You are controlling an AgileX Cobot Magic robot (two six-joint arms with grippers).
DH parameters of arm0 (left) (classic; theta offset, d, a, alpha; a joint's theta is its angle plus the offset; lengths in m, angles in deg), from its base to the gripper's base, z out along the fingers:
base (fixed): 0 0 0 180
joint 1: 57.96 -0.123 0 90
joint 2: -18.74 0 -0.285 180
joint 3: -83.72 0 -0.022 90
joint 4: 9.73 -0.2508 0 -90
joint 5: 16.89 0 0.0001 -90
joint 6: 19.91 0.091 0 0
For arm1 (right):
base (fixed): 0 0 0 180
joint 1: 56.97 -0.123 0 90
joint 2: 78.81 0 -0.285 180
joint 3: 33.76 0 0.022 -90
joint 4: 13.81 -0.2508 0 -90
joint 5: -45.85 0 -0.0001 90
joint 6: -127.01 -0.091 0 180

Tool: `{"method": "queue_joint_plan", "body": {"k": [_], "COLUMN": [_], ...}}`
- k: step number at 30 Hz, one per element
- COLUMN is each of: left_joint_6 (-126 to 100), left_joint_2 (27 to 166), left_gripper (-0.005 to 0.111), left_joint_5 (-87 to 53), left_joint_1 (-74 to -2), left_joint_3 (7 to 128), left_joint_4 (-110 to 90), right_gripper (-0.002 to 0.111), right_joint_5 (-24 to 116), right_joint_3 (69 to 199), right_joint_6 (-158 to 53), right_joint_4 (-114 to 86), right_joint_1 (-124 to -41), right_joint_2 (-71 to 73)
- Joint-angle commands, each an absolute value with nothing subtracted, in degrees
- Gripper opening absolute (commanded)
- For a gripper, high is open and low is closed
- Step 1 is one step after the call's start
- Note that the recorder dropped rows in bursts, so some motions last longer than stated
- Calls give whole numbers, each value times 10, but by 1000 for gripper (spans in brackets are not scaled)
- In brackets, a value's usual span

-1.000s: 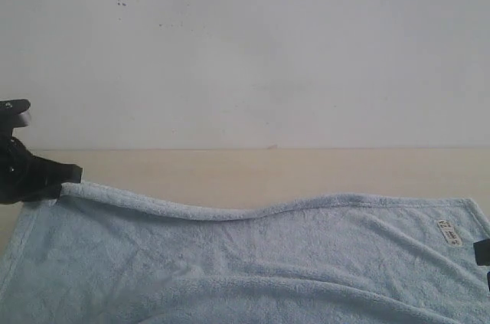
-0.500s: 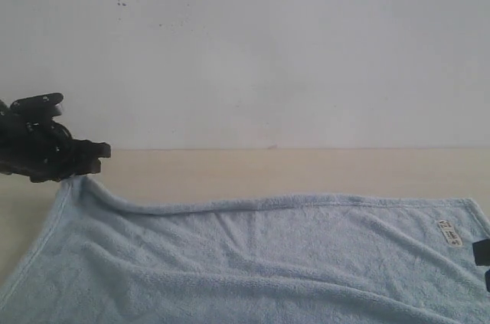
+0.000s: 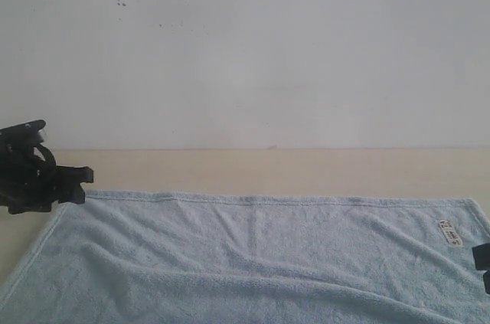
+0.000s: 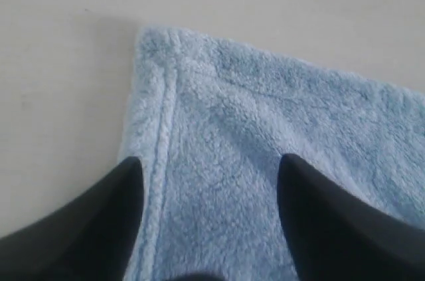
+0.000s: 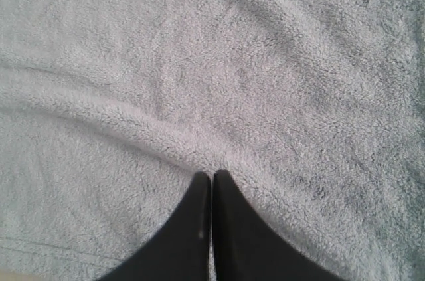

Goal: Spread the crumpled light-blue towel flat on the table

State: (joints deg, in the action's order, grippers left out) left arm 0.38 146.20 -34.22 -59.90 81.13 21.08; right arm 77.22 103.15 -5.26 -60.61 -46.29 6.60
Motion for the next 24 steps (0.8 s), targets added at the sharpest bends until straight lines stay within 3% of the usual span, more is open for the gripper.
{"method": "queue_joint_plan", "body": {"k": [1, 8, 15, 18, 24], "left_joint_6": [39, 64, 167, 202, 225], "left_joint_2": [1384, 1277, 1186, 1180, 1179], "left_gripper": [57, 54, 17, 9, 8], "left_joint_5": [-354, -364, -371, -394, -474], "left_joint_1": [-607, -607, -605, -605, -605], "left_joint_3": [759, 638, 529, 509, 497], "left_joint_4": [207, 210, 268, 294, 315], "right_gripper": [0, 0, 0, 0, 0], "right_joint_5": [758, 743, 733, 739, 748], "right_joint_3": [1031, 1031, 1028, 1028, 1028], "right_joint_6": [-43, -44, -51, -51, -52], "right_joint_4": [-595, -588, -584, -589, -589], "right_joint_1": [-463, -461, -461, -461, -461], "right_joint_2": [62, 62, 69, 77, 77]}}
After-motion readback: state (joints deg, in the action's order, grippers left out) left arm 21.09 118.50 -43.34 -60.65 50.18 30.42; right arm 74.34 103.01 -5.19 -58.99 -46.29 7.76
